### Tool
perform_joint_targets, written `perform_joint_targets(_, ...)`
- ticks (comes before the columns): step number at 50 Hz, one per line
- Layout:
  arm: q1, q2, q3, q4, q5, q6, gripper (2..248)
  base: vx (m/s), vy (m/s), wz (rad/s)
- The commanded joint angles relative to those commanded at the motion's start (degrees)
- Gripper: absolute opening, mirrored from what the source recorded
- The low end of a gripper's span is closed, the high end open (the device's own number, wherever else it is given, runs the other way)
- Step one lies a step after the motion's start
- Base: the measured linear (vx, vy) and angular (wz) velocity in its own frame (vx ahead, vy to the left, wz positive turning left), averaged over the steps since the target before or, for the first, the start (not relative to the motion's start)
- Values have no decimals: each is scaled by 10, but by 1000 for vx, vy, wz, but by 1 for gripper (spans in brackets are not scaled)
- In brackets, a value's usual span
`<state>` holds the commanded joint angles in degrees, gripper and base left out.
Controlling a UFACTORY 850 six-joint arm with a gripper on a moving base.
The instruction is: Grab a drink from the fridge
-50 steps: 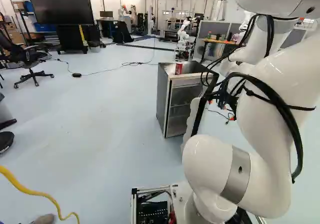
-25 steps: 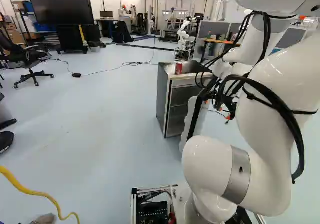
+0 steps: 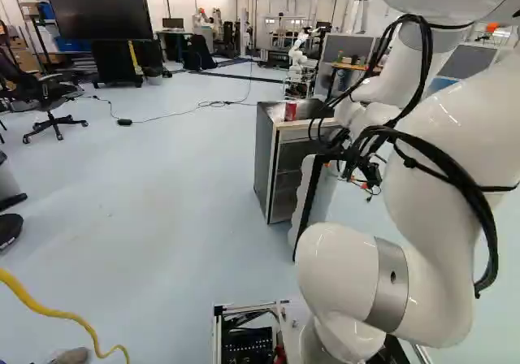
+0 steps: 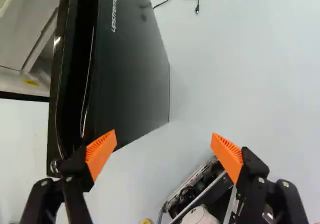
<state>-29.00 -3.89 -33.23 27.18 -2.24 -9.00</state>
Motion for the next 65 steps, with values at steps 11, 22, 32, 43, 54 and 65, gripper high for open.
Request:
perform_joint_targets(11,24,2,2,-11,17,0,247,0,0,0)
perform_joint_targets(22,50,-2,-2,-22,34,0,247,0,0,0)
perform_joint_targets(32,73,-9,-9,-32,49,0,247,0,0,0)
perform_joint_targets(43,97,-18,-20,-44,66,0,247,0,0,0)
perform_joint_targets(54,121,-28,-31,-55,83,0,247,0,0,0)
perform_joint_targets(65,134,-39,-39,-66,100,0,247,0,0,0)
